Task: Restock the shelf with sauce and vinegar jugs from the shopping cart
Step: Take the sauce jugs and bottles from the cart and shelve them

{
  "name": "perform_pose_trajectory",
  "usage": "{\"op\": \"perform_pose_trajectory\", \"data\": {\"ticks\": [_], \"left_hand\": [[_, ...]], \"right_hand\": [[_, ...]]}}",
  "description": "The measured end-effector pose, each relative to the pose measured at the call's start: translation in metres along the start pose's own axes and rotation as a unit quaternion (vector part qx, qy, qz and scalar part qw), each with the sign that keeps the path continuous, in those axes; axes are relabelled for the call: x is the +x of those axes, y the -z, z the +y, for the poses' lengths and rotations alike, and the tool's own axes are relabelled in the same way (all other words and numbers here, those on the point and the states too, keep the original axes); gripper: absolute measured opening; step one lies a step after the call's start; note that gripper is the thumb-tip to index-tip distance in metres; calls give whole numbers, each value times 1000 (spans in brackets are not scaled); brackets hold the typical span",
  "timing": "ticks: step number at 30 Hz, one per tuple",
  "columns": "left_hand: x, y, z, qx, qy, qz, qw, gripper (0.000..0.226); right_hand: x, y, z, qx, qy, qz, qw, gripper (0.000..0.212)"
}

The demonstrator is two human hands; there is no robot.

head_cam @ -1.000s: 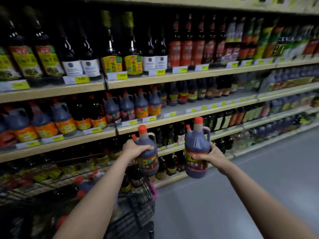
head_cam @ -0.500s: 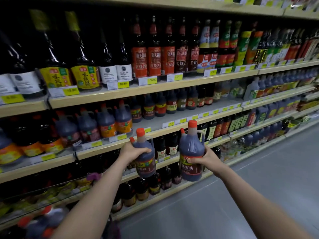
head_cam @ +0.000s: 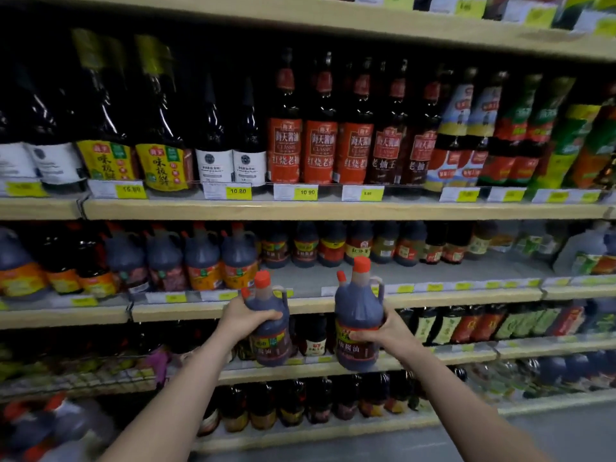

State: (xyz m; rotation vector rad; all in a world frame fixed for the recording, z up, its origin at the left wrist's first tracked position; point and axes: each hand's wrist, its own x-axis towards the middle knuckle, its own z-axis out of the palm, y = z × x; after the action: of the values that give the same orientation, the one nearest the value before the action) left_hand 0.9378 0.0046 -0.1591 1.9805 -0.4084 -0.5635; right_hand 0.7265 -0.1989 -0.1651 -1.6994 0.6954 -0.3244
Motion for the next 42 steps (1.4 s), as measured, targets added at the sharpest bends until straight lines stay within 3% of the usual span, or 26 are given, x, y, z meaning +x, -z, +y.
{"op": "perform_pose_trajectory", "data": {"ticks": [9, 12, 16, 21, 26, 31, 42], "left_hand": [[-20, 2, -7, -34, 46, 116, 992, 33], [-12, 12, -17, -20, 68, 145, 987, 45], [5, 20, -35, 0, 65, 172, 983, 77], [26, 27, -52, 2, 54, 200, 978, 39], [45, 34, -70, -2, 45, 214, 976, 39], [57, 36, -87, -7, 44, 210, 977, 34], [74, 40, -103, 8, 62, 202, 977, 36]], "right_hand": [[84, -9, -39, -17, 114, -122, 986, 72], [106, -32, -49, -23, 177, -127, 976, 80], [140, -66, -46, -33, 234, -108, 966, 82], [176, -105, -42, -53, 268, -85, 958, 84], [207, -129, -31, -56, 257, -69, 962, 86], [237, -135, -19, -18, 190, -49, 980, 74], [239, -142, -8, 5, 111, -93, 989, 73]]}}
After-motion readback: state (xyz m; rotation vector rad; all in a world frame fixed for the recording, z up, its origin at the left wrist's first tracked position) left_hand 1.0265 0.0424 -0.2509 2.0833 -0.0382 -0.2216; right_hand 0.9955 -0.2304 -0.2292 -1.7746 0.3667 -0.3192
